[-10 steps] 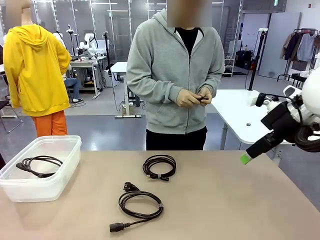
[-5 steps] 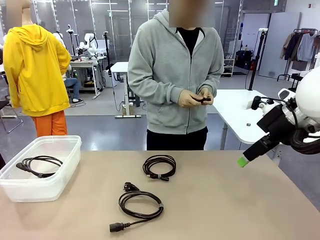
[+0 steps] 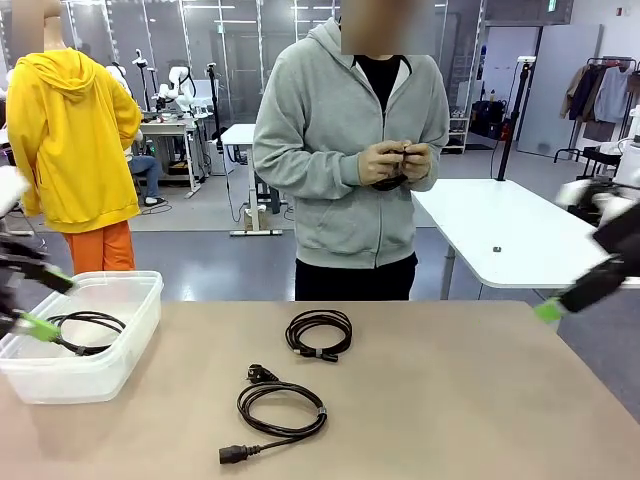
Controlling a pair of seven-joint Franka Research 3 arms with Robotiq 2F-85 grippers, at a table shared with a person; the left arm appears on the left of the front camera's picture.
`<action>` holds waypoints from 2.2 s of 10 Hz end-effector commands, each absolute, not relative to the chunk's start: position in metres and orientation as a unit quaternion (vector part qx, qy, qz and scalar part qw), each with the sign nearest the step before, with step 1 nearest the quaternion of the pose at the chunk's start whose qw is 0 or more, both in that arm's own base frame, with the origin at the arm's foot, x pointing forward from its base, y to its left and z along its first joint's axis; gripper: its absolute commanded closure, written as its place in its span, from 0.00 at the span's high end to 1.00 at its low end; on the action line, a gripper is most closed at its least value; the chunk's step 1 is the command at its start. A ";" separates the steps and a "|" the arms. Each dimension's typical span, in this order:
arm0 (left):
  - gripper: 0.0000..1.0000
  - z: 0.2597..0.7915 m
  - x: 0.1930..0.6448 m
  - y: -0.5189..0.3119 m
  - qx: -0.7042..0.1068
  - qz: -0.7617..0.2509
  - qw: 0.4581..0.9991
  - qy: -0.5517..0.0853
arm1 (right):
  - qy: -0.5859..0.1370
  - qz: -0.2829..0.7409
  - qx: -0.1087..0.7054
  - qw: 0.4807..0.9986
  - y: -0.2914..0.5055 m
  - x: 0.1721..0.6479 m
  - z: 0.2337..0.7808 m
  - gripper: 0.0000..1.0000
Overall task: Organize and store the cables.
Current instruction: Place the Power Cable into the Organizing box.
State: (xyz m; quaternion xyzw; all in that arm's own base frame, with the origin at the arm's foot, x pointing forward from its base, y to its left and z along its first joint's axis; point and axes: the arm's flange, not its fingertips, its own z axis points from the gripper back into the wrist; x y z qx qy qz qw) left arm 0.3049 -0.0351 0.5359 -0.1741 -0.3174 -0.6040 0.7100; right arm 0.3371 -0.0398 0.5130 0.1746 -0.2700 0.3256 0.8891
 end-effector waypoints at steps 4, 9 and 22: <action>1.00 0.491 0.374 -0.189 -0.220 -0.574 0.750 -0.245 | -0.388 0.336 0.273 0.813 -0.177 0.256 0.469 1.00; 1.00 0.455 0.381 -0.289 -0.193 -0.564 0.768 -0.234 | -0.405 0.348 0.256 0.806 -0.216 0.242 0.454 1.00; 1.00 0.392 0.399 -0.395 -0.142 -0.559 0.808 -0.120 | -0.410 0.334 0.270 0.805 -0.225 0.235 0.458 1.00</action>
